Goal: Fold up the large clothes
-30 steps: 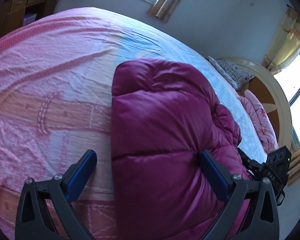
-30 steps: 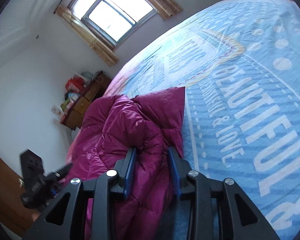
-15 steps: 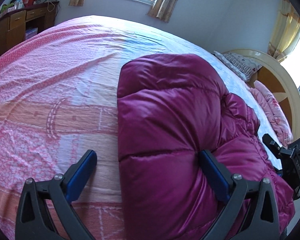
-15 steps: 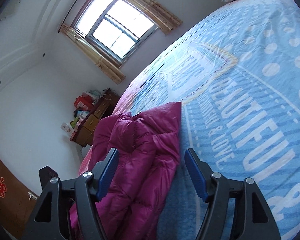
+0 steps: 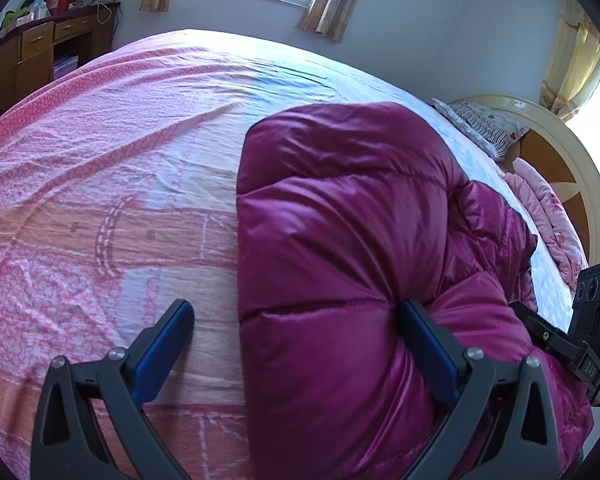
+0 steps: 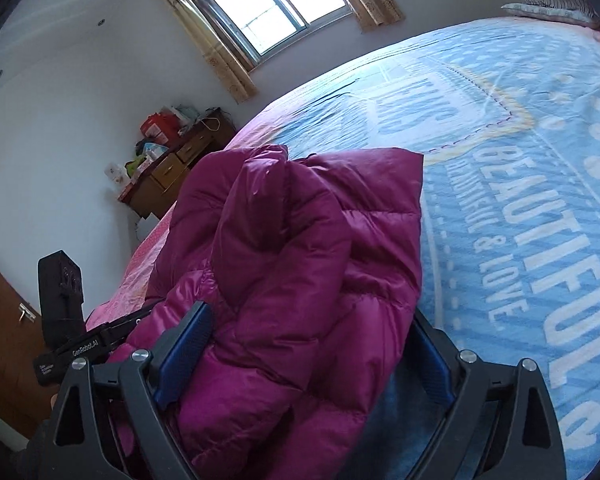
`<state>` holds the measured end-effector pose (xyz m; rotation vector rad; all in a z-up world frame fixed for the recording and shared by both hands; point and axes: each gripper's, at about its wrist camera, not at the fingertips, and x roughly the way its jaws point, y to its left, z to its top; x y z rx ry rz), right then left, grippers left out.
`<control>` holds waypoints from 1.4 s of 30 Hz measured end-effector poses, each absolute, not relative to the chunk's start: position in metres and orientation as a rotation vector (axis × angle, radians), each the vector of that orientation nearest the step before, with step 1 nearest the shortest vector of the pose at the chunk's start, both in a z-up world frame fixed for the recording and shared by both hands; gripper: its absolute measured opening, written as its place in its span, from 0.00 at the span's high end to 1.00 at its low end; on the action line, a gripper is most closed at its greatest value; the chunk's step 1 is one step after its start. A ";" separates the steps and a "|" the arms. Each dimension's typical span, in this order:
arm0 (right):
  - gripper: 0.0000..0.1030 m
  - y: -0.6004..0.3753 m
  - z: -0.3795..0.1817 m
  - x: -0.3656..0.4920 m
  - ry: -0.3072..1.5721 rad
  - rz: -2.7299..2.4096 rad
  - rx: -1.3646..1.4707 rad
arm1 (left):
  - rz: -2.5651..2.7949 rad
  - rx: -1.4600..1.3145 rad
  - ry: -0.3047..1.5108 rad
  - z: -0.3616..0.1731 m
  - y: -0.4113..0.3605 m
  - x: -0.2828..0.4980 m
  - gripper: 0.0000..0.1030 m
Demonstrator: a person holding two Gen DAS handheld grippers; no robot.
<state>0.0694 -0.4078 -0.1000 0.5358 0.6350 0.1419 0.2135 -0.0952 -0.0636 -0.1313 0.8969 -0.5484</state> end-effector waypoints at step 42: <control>0.39 -0.404 -0.104 0.073 0.649 0.198 0.553 | -0.643 -0.130 0.877 -0.065 -0.098 0.210 0.26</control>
